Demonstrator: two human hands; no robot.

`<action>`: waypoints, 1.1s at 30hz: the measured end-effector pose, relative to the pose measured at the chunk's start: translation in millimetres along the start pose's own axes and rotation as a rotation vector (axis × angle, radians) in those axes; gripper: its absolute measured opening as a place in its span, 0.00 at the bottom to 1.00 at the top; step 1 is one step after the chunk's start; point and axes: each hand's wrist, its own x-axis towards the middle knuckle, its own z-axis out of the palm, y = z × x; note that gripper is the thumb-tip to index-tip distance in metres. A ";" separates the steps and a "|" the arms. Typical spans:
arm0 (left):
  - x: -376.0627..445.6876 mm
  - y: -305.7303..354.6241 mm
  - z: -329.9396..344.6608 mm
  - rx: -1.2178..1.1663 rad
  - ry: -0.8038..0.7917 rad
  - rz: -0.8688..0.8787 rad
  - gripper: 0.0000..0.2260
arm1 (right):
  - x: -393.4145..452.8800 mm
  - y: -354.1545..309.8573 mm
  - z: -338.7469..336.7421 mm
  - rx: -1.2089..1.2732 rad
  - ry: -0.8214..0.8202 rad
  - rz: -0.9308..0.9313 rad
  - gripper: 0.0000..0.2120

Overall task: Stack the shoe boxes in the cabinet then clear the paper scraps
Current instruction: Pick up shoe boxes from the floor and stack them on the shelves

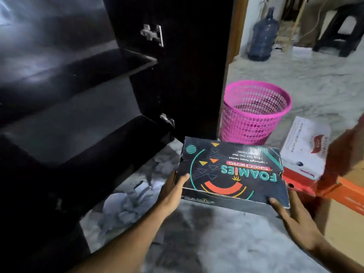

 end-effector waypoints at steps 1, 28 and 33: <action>-0.6 -2.4 -15.2 -0.029 0.052 -0.011 0.24 | 9.1 -9.4 13.6 0.000 -0.034 -0.024 0.28; 76.7 -105.6 -233.4 -0.420 0.933 -0.144 0.22 | 209.4 -166.0 377.5 0.188 -0.449 -0.006 0.32; 87.7 -129.0 -252.0 -0.395 1.053 -0.180 0.30 | 237.0 -158.9 443.6 0.226 -0.505 -0.053 0.34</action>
